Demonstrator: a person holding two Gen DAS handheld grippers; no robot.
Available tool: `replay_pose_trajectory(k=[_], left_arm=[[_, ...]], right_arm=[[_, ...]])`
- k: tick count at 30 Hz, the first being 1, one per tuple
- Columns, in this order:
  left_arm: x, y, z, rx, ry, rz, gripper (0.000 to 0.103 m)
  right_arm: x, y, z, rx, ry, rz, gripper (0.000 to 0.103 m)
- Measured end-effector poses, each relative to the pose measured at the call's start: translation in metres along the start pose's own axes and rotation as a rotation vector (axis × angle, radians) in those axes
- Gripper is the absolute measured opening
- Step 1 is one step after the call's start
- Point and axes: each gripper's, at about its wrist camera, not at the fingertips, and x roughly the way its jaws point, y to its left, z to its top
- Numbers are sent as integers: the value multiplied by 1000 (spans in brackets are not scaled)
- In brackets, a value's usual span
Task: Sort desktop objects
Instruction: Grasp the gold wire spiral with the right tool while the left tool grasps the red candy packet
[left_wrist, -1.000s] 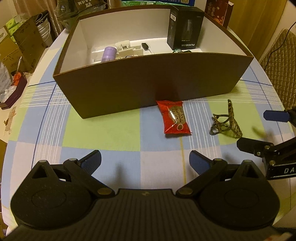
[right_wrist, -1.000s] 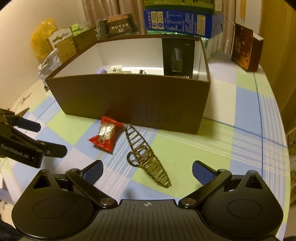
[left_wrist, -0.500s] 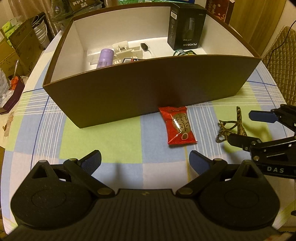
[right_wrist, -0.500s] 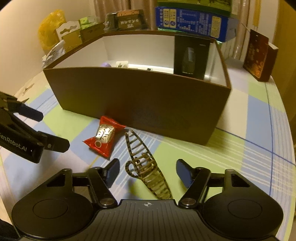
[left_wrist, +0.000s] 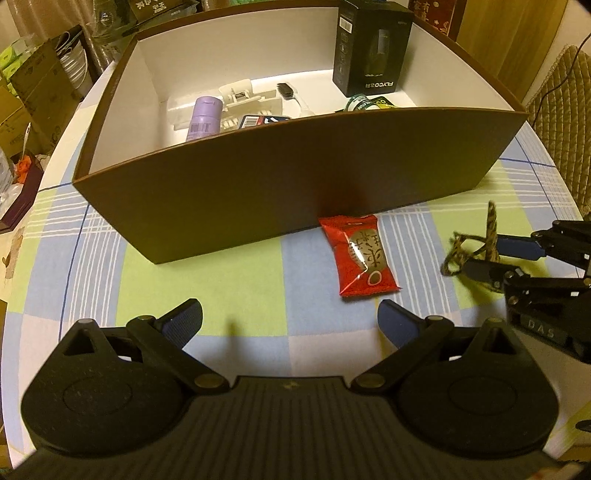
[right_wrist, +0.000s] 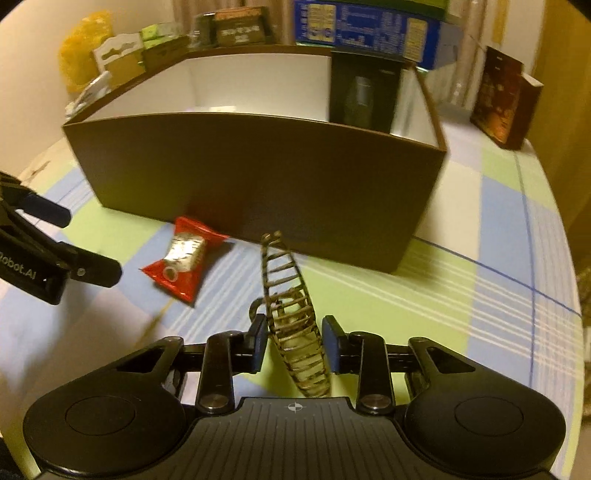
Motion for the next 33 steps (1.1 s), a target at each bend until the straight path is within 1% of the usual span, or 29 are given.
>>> replay_pose_trajectory(k=[3,6,7,10,13,20,24,27,30,32,33], left_arm=[[3,-2,1,11,1,-10,100],[7,-5,1,20,-2,-27,99],[8,-6,0,-4,-7,-9,99],[12,-9,0,7,-13,-23,98],[16,-13,1,17,-23,-37,97],[31,-23,9,41,-21,-52,92],[39,-28,15,53,-22,-69,87],[45,-34,20,70,-28,-72,81],[52,-38,24,89,-40,-69,80],[56,-41,26,104,-47,-65,77],[58,-41,27,109,-52,-65,71]], right_arm=[[-3,-10,-4,45,4,-41,25],[-8,-20,-7,92,6,-88,25],[-10,-24,-8,110,7,-107,25],[-13,-36,-11,165,10,-165,25],[-17,-50,-14,216,11,-205,25],[-26,-66,-20,291,10,-253,25],[-29,-73,-22,319,5,-280,25],[-30,-77,-23,338,1,-282,25],[-30,-77,-23,339,-2,-282,25],[-29,-76,-23,340,-4,-282,25],[-29,-76,-24,341,-5,-282,25]])
